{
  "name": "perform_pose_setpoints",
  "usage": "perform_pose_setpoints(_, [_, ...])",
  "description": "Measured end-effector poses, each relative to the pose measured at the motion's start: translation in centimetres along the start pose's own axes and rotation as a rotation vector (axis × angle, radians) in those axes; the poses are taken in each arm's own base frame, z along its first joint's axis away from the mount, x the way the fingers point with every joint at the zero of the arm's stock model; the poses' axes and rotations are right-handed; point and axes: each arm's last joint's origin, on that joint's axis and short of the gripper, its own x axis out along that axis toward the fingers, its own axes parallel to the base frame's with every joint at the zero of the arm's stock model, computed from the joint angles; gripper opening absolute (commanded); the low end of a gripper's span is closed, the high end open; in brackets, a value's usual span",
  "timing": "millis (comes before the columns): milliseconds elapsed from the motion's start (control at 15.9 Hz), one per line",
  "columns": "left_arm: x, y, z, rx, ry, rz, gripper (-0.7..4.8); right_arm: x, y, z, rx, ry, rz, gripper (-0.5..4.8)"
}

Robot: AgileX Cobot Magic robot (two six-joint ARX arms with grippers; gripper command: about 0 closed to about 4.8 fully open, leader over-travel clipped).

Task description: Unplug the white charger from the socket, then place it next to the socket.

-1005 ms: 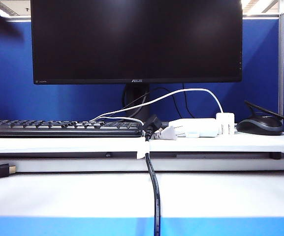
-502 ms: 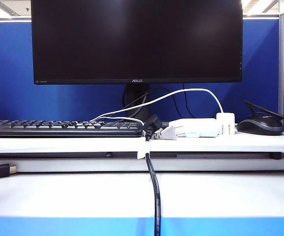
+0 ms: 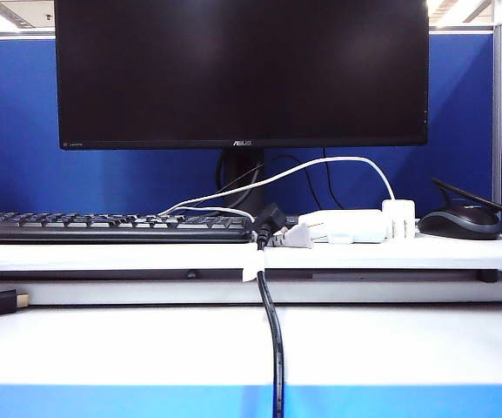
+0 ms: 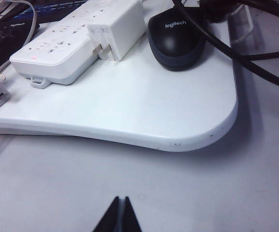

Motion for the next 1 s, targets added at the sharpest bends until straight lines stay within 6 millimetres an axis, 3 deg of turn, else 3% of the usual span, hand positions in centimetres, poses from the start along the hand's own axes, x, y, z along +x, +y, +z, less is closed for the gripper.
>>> perform_pose_setpoints(251, [-0.21, 0.66, 0.23, 0.049, -0.031, 0.072, -0.03, 0.00, 0.00, 0.00, 0.000, 0.000, 0.000, -0.08])
perform_pose_setpoints(1005, [-0.21, 0.62, 0.25, 0.071, -0.031, 0.064, -0.02, -0.04, 0.01, 0.04, -0.001, -0.006, 0.001, -0.08])
